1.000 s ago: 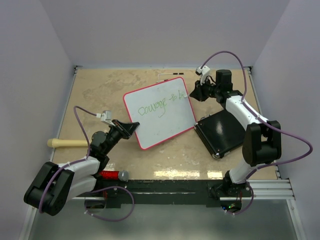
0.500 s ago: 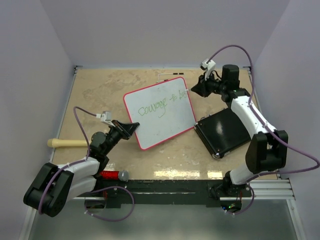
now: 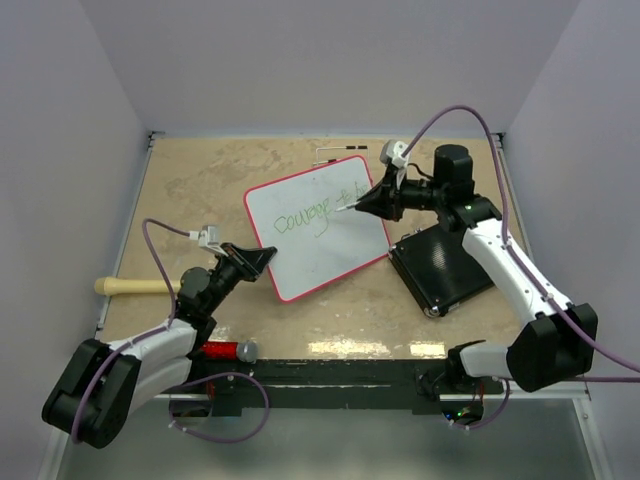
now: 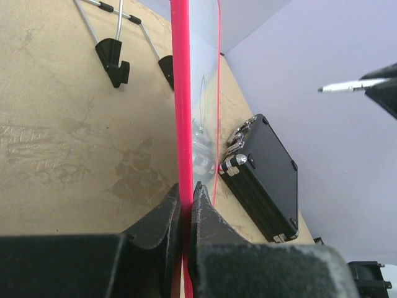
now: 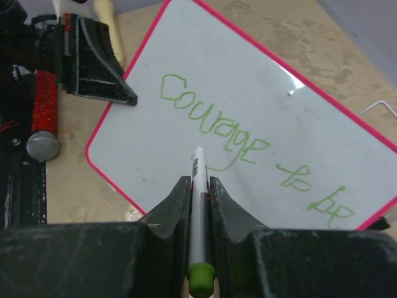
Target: Write a sentence on the whiteboard
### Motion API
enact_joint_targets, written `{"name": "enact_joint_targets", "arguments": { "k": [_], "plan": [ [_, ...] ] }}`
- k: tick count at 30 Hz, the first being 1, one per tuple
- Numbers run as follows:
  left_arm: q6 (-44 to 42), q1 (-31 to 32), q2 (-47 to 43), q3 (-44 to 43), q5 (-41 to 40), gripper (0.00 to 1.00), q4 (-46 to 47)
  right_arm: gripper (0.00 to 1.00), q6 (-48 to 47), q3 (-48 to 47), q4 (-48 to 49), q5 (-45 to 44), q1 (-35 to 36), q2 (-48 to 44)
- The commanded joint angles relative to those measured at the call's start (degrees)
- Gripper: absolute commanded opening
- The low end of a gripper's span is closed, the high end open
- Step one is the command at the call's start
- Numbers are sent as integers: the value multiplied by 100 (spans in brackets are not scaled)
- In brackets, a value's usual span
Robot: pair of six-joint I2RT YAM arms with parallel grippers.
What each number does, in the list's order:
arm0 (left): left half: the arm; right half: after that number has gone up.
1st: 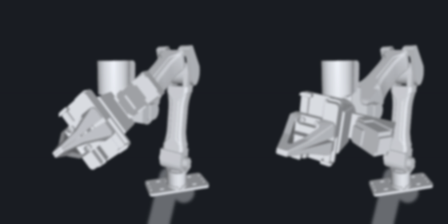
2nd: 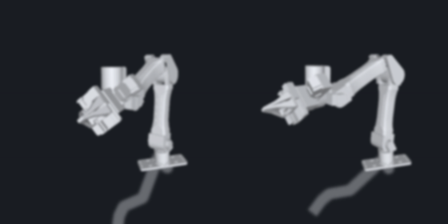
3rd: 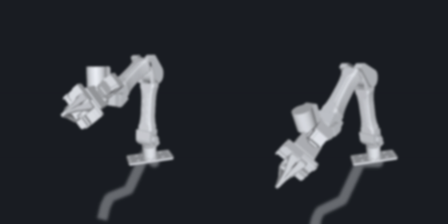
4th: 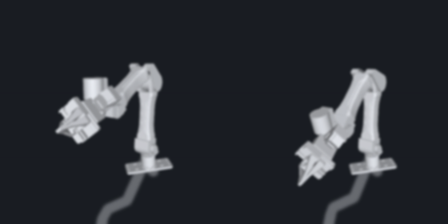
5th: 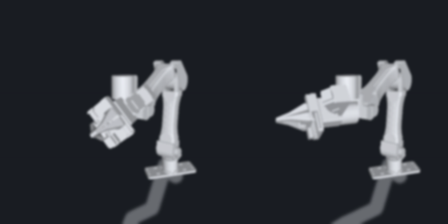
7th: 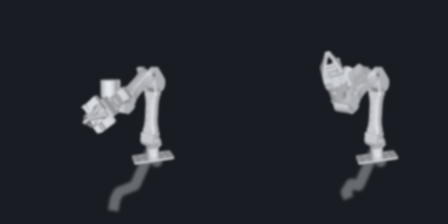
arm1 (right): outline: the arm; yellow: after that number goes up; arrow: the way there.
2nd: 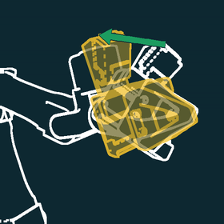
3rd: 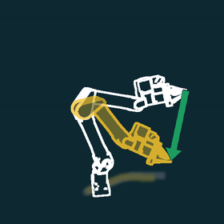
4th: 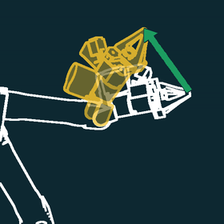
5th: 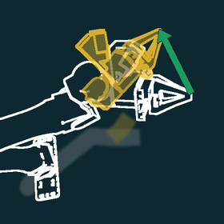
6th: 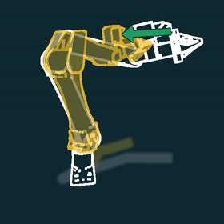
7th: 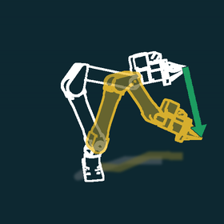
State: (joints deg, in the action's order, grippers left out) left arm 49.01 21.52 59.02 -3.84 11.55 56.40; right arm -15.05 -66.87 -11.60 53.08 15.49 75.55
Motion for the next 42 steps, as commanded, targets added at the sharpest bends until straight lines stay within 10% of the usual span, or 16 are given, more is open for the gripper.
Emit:
{"name": "enact_joint_targets", "arguments": {
  "k": [1,42],
  "plan": [
    [-533,19,-163,138,-188,0,-384,0,-314,148,-159,238,323,-312],
    [-419,89,-471,269,-171,0,-534,0,-358,1493,632,422,482,-805]
  ]
}}
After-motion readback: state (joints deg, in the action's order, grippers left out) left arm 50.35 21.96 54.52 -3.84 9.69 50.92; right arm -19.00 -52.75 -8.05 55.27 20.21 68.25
